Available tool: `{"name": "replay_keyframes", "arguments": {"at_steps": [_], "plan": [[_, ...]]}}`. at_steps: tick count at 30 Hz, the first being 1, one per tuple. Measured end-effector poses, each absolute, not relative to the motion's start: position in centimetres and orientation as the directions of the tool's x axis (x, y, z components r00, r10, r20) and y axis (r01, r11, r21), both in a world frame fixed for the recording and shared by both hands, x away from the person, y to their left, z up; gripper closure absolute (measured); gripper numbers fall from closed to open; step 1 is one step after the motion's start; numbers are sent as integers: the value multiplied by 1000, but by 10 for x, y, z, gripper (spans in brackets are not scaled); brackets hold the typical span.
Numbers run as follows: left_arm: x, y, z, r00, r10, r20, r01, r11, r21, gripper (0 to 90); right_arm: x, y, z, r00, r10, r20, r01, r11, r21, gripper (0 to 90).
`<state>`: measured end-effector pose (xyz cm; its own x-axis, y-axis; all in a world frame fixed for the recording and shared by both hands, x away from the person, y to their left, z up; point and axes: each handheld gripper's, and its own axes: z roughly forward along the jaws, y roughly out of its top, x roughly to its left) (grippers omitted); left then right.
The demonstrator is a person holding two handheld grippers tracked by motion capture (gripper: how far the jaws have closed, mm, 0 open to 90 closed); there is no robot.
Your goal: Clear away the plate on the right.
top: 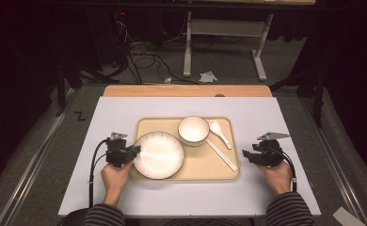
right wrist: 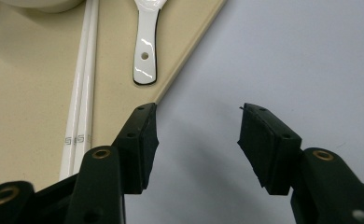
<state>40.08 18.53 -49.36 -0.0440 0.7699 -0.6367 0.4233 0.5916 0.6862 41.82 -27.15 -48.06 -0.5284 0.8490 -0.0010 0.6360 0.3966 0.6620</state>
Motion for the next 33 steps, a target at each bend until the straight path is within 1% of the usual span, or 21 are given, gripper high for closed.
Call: {"name": "replay_keyframes", "arguments": {"at_steps": [8,12,14,16,17,20,21,22,23,26,27,30,32,33], "plan": [[402,180,-498,-33,778,-627,444,574,688,754,418,-272,-481,-531,847,-3,630,398,666,481],[403,179,-500,-32,798,-602,448,550,705,731,418,-272,-481,-532,847,-2,630,398,667,480],[403,178,-501,-33,800,-600,448,548,707,717,418,-272,-481,-532,847,-3,630,398,667,480],[403,178,-501,-13,803,-596,454,536,712,703,418,-272,-480,-529,849,-1,633,395,666,479],[403,177,-501,-33,796,-604,444,553,705,700,418,-272,-480,-529,849,-1,633,395,666,479],[403,177,-502,-22,804,-595,452,539,711,688,418,-272,-480,-529,849,0,633,395,665,479],[404,177,-503,-5,803,-596,451,533,716,681,418,-272,-480,-530,848,0,633,396,665,479],[404,176,-503,-6,801,-599,450,537,714,673,417,-272,-480,-530,848,1,634,396,665,479],[404,176,-503,-27,801,-598,455,542,706,667,418,-272,-480,-531,847,1,633,396,665,479],[404,176,-503,-24,800,-599,461,541,704,636,418,-273,-480,-529,849,2,634,394,666,479],[404,177,-504,6,810,-587,471,516,716,622,418,-273,-480,-529,848,1,634,395,665,478],[403,177,-505,17,816,-578,489,497,716,601,418,-272,-481,-532,847,1,632,396,666,479],[404,175,-505,8,807,-591,470,519,714,583,418,-272,-480,-533,846,0,632,397,666,478],[404,174,-505,-16,803,-596,464,534,707,572,418,-272,-480,-533,846,0,631,398,666,478]]}}
